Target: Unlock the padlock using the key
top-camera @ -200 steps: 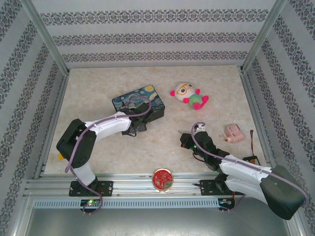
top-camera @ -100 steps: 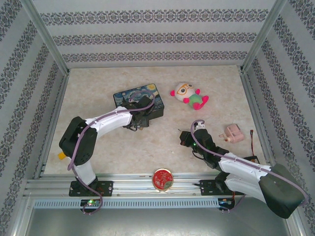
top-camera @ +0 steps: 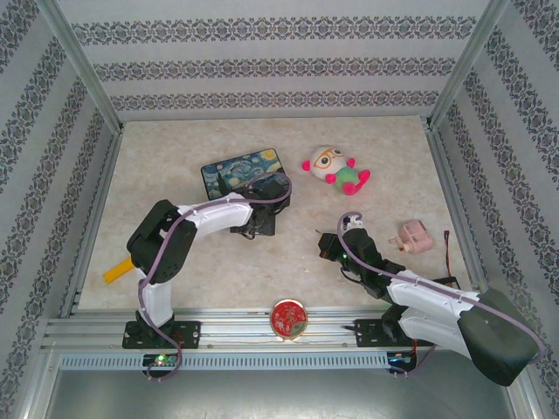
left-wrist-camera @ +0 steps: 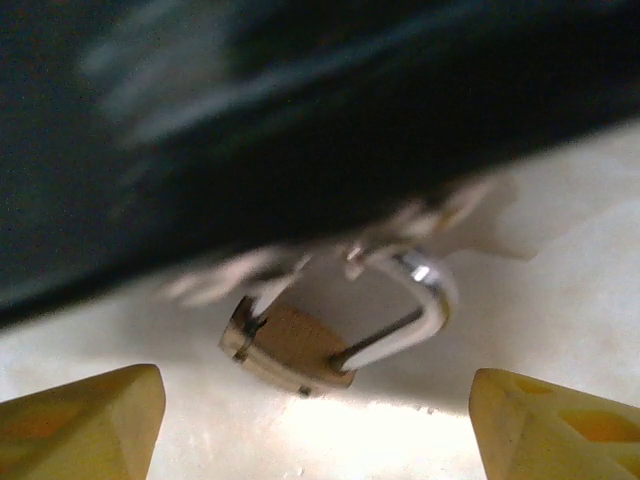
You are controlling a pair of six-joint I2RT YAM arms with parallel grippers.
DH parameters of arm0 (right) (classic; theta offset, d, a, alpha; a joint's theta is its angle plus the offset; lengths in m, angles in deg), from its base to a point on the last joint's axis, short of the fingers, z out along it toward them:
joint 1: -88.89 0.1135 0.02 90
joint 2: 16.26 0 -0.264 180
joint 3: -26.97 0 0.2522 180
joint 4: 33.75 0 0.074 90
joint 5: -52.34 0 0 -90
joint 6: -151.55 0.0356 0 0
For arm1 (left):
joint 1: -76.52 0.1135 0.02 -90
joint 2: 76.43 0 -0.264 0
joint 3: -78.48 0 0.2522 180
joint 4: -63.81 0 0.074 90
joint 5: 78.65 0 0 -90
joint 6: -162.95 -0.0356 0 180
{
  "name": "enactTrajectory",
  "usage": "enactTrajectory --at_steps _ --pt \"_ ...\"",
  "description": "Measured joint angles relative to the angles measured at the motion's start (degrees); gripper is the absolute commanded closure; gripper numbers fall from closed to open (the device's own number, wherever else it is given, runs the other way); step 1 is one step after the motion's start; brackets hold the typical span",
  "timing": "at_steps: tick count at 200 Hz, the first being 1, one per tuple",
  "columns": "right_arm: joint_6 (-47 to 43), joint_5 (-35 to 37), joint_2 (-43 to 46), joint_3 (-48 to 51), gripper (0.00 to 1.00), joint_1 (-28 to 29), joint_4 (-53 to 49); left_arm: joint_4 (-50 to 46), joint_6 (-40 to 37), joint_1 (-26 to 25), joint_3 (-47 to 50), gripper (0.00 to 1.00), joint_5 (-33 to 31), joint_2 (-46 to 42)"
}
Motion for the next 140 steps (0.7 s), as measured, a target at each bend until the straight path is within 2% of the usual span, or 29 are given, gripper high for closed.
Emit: enactTrajectory --at_steps 55,140 --pt "0.0 0.0 0.0 0.0 1.00 0.0 0.0 0.2 -2.5 0.7 -4.8 0.43 -1.6 3.4" --pt "0.0 0.0 0.0 0.0 1.00 0.0 0.0 1.6 -0.7 1.2 -3.4 0.53 -0.4 4.4"
